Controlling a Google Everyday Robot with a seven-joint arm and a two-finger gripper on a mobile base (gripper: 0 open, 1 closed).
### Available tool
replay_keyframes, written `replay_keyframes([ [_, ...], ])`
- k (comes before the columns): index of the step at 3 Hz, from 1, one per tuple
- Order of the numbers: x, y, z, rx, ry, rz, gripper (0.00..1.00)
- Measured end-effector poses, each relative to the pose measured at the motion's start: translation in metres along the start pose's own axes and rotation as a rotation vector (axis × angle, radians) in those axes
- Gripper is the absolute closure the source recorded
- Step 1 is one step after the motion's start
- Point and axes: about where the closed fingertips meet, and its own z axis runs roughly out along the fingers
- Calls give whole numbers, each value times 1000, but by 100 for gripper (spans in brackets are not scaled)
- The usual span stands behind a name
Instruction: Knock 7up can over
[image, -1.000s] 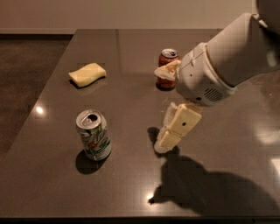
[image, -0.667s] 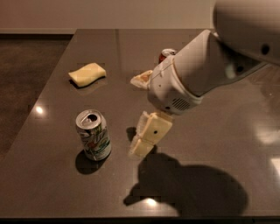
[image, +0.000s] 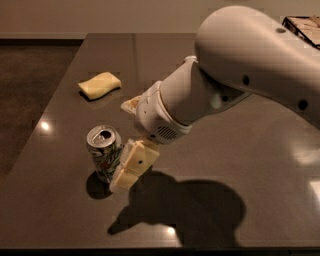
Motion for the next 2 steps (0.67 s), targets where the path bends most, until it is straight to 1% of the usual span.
replay_keyframes([
  [1, -8, 4, 16, -7, -34, 24, 0],
  [2, -17, 7, 25, -4, -63, 40, 17],
])
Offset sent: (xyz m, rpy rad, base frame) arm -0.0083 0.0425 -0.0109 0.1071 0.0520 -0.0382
